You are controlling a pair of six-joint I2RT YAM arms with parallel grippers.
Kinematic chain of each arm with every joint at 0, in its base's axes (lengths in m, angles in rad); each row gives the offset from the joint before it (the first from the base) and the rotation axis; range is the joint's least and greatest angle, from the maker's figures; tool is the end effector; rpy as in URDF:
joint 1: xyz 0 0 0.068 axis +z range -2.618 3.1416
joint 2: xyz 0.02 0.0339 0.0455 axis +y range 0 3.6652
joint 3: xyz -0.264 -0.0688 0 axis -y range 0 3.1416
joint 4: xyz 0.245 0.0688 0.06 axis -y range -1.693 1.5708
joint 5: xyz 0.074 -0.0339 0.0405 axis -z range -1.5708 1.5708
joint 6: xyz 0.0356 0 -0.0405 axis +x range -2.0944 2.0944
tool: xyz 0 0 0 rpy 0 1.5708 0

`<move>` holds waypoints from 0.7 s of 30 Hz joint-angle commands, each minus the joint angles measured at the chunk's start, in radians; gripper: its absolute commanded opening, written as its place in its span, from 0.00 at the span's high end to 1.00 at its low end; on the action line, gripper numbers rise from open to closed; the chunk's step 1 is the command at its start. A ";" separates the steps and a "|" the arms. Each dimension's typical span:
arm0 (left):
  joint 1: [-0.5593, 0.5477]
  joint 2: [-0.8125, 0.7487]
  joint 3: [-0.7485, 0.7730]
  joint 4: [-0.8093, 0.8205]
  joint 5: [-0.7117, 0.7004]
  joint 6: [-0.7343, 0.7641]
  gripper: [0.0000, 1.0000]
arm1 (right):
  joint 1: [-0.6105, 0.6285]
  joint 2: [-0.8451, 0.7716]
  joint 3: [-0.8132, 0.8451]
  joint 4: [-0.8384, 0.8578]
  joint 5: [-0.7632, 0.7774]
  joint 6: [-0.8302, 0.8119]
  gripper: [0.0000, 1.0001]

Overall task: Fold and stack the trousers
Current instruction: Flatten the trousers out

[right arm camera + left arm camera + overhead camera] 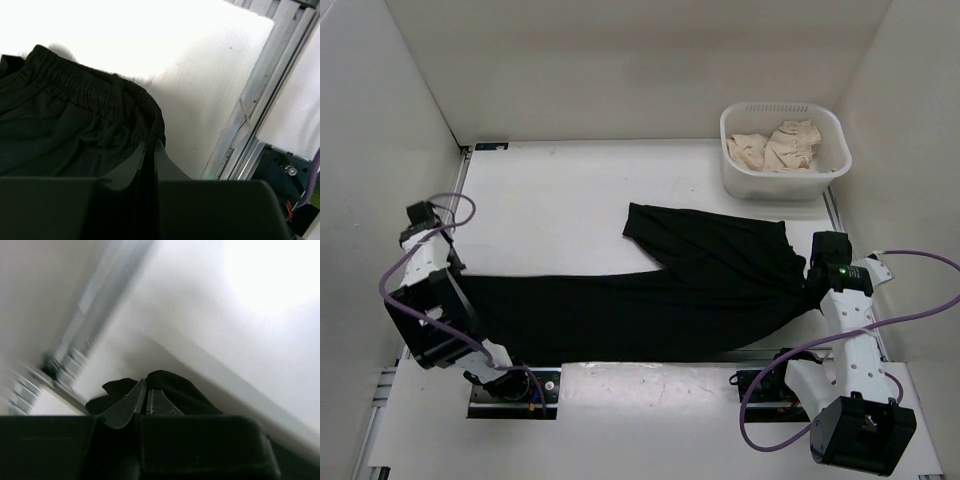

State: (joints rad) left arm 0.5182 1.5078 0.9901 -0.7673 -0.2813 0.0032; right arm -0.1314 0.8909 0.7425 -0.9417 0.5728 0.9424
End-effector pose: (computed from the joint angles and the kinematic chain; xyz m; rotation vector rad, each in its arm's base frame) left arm 0.2353 0.1455 0.2041 -0.7946 2.7857 0.5036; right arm 0.1494 -0.0392 0.2498 1.4057 2.0158 -0.4263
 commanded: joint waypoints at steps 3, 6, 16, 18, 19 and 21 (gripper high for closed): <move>-0.003 -0.041 0.133 0.039 -0.039 -0.003 0.76 | -0.004 0.009 -0.031 0.085 -0.063 -0.008 1.00; -0.012 0.034 0.101 0.019 -0.039 -0.003 0.22 | -0.004 0.019 -0.093 0.129 -0.148 0.027 1.00; 0.078 0.008 0.072 0.019 -0.042 -0.003 0.00 | -0.004 0.010 -0.012 0.101 0.001 -0.086 1.00; 0.089 0.008 0.044 0.019 -0.042 -0.003 0.00 | -0.004 0.010 0.001 0.101 0.024 -0.111 1.00; 0.089 0.021 0.030 0.032 -0.042 -0.003 0.00 | -0.004 0.010 0.017 0.101 0.039 -0.111 1.00; 0.098 0.046 -0.028 0.062 -0.042 -0.003 0.00 | -0.004 0.023 0.035 0.089 0.070 -0.120 1.00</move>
State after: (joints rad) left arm 0.6102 1.5570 1.0214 -0.7273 -0.3191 0.0002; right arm -0.1310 0.9119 0.7162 -0.8490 0.5503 0.8631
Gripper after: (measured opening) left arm 0.998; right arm 0.071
